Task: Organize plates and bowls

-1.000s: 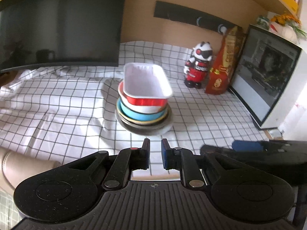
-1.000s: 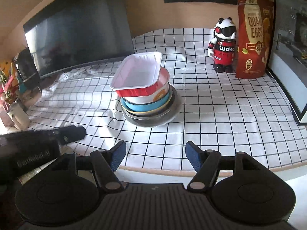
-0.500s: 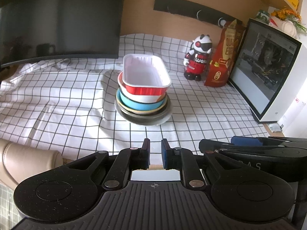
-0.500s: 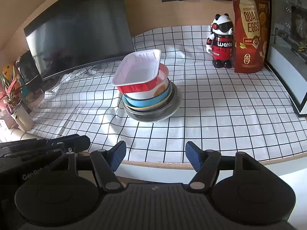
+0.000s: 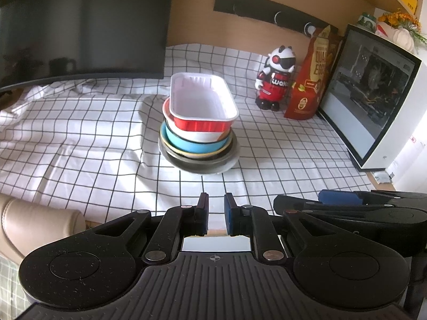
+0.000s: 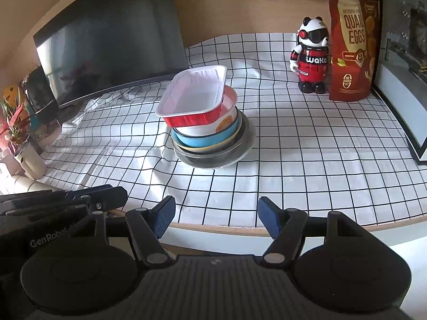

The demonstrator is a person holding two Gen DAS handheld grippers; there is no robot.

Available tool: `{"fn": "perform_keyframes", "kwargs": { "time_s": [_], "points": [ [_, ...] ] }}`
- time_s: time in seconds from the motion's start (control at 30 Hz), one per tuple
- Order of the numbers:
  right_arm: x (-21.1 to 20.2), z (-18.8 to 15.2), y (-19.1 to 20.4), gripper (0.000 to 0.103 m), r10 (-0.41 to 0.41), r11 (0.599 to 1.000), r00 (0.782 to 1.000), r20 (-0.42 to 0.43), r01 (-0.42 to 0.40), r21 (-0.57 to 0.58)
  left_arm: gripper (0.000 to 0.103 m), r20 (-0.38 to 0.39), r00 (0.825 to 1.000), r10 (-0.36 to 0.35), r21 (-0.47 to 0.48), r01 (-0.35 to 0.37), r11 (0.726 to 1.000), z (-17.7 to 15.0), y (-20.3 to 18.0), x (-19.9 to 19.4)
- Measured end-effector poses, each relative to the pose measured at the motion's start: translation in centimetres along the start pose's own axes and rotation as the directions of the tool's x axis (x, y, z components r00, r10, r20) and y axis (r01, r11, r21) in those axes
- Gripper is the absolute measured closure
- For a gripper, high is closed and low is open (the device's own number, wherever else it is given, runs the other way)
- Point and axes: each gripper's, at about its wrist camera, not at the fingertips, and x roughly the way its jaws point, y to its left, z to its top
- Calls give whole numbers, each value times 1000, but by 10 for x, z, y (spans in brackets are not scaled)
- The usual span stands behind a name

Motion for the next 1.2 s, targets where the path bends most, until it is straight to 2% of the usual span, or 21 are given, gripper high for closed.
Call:
{"fn": "perform_keyframes", "kwargs": {
  "time_s": [1.2],
  "points": [
    [7, 2, -8, 34, 10, 1000, 1000, -10, -10, 20, 87, -21, 1000, 23, -10, -23, 1000, 1, -1, 12]
  ]
}}
